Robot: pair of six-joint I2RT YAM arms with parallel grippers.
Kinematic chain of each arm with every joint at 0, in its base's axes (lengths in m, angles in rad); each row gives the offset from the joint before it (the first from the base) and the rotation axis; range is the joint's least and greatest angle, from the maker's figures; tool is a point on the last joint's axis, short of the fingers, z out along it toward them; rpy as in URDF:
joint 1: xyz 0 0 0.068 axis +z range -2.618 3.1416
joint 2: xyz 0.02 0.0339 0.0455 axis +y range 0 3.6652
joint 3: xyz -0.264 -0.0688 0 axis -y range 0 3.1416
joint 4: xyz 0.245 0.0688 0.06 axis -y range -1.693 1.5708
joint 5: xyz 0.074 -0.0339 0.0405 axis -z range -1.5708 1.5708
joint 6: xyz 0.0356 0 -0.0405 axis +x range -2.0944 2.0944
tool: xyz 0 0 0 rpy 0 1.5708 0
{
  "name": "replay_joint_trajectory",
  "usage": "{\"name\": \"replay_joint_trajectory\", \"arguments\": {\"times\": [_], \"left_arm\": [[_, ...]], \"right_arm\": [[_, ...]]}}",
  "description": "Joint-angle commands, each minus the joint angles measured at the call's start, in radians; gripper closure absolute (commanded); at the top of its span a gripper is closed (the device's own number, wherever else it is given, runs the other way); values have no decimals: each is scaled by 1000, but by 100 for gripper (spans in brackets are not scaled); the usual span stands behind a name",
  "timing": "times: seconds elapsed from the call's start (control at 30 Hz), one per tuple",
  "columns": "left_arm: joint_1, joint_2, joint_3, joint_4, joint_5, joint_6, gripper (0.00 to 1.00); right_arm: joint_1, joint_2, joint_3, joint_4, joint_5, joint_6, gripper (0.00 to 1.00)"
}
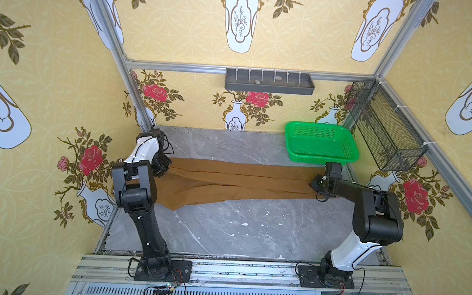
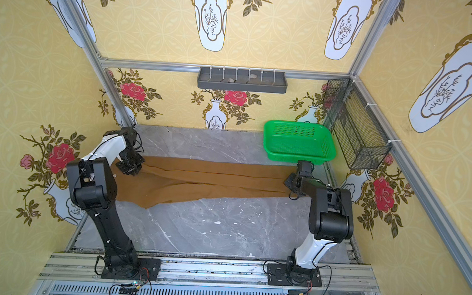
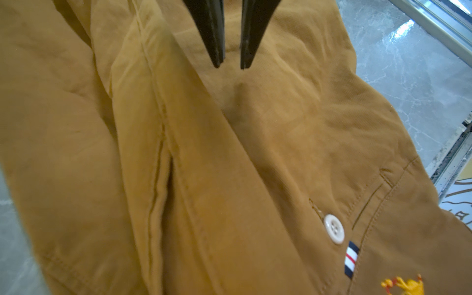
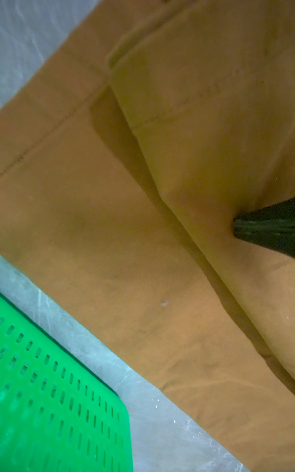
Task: Roll up the long pants
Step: Fold the long pant at the center of the board.
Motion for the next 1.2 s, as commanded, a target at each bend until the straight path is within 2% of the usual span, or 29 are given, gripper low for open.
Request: {"name": "replay_joint_trajectory", "arguments": {"times": [0.0,0.03,0.07,0.17,0.37,0.53,0.93,1.17], "left_arm": [[1,-8,-10,-10,-6,2,83],[1,-11,-13,-9,-6,2,83],[1,-14,-16,-9,-7,1,83],[1,-18,-17,-9,-8,1,83],[1,-20,-18,-5,0,-1,83],[1,-13,-18,-10,4,-4,83],[1,-20,-17,-10,9,-4,84],[1,-20,-12,-10,13,2,84]], "right_arm": [[2,-27,18,-51,4,-12,100],[7,-47,23,-72,-5,-22,73],[14,-66,22,-82,-15,-27,61],[45,-123,5,-109,-12,-24,52],[110,-162,-36,-123,-38,5,51],[166,-133,-59,-116,-36,36,59],[185,-201,-126,-153,1,84,60],[177,-186,-127,-133,35,62,58]]}}
